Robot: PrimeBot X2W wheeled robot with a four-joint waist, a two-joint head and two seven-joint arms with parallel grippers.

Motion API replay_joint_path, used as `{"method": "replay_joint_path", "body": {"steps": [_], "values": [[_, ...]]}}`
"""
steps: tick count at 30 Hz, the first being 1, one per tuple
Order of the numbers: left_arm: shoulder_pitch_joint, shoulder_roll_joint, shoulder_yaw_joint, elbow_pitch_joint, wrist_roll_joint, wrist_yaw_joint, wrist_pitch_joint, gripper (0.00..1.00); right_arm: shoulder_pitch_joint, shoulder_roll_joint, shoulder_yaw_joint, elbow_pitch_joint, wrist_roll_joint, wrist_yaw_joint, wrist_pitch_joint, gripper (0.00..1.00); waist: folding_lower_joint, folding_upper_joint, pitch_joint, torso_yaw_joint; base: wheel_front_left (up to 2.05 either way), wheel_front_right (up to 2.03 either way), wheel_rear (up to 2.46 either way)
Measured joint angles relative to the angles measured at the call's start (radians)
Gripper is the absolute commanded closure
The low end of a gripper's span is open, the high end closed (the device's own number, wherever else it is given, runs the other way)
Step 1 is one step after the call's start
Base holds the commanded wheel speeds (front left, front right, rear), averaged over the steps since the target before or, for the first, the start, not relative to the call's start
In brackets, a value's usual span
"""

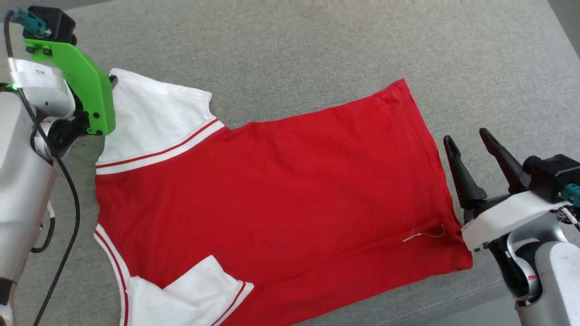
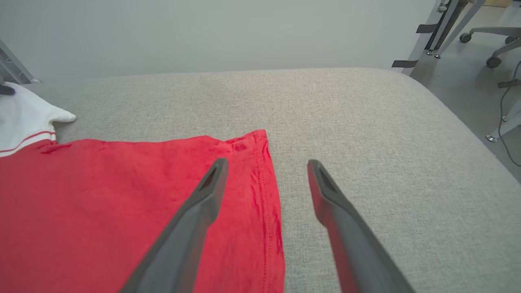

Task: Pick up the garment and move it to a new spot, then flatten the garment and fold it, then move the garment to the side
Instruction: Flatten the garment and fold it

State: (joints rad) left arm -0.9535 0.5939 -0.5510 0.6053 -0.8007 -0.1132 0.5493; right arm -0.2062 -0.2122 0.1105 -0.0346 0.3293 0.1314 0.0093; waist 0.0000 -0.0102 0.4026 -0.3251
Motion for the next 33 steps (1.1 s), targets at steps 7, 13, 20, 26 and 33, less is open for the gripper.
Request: {"method": "replay_joint_path", "body": {"steps": [7, 13, 20, 26, 33], "values": [[0.046, -0.001, -0.012, -0.151, -0.008, -0.006, -0.067, 1.00, 0.001, -0.084, -0.027, -0.034, -0.009, 0.000, 0.168, 0.00, 0.0000, 0.0000, -0.049, 0.072, 0.00, 0.00, 0.00], [0.118, 0.020, -0.007, -0.351, -0.021, 0.022, -0.064, 1.00, -0.046, -0.159, -0.025, -0.037, 0.019, 0.000, 0.423, 0.00, 0.0000, 0.0000, -0.068, 0.141, 0.00, 0.00, 0.00], [0.215, 0.052, 0.006, -0.582, -0.051, 0.081, -0.056, 1.00, -0.181, -0.216, -0.039, 0.036, 0.038, 0.000, 0.640, 0.00, 0.0000, 0.0000, -0.050, 0.212, 0.00, 0.00, 0.00], [0.236, 0.066, 0.009, -0.704, -0.044, 0.113, -0.058, 1.00, -0.283, -0.242, -0.021, 0.146, 0.047, 0.000, 0.714, 0.00, 0.0000, 0.0000, -0.008, 0.257, 0.00, 0.00, 0.00], [0.238, 0.062, 0.000, -0.769, -0.037, 0.119, -0.066, 1.00, -0.361, -0.257, 0.008, 0.277, 0.040, 0.000, 0.735, 0.00, 0.0000, 0.0000, 0.033, 0.304, 0.00, 0.00, 0.00]]}}
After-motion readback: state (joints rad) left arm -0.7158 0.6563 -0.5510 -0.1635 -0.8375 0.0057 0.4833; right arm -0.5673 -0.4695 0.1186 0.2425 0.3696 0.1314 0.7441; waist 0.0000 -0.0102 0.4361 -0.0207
